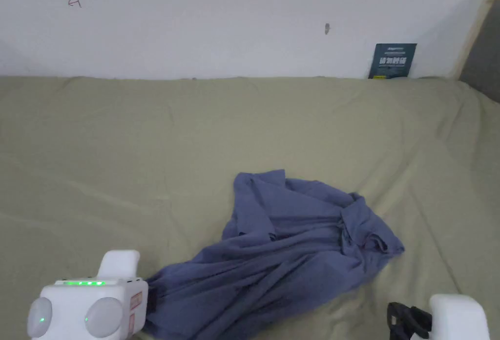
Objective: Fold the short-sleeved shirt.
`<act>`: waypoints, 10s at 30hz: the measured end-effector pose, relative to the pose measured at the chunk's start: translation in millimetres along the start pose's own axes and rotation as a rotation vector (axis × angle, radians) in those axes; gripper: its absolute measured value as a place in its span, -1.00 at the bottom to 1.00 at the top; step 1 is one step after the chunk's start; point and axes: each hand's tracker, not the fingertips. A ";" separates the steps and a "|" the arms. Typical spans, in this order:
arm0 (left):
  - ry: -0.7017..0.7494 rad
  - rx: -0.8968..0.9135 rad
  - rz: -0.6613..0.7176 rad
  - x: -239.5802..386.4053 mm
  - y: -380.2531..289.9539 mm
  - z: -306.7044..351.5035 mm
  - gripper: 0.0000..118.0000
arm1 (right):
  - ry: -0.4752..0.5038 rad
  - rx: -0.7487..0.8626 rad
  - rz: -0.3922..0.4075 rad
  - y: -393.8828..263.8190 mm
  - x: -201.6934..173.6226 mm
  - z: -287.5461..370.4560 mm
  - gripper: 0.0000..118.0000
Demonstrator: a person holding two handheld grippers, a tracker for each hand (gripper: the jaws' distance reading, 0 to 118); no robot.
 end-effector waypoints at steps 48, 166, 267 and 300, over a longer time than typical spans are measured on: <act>-0.057 0.011 0.044 -26.1 21.6 18.3 -1.00 | -0.031 -0.222 0.251 178.9 66.5 -187.7 -0.85; 0.099 0.011 0.153 -80.1 -65.5 63.6 -0.99 | 0.042 -0.242 -0.043 -13.4 100.0 -72.0 -0.74; 0.008 -0.038 0.134 -101.6 -51.5 41.5 -1.00 | 0.038 -0.301 0.423 203.9 -4.2 -298.4 -0.96; 0.049 0.483 0.053 -31.8 136.4 319.3 -1.00 | -0.058 0.334 0.248 323.4 61.8 151.1 -0.96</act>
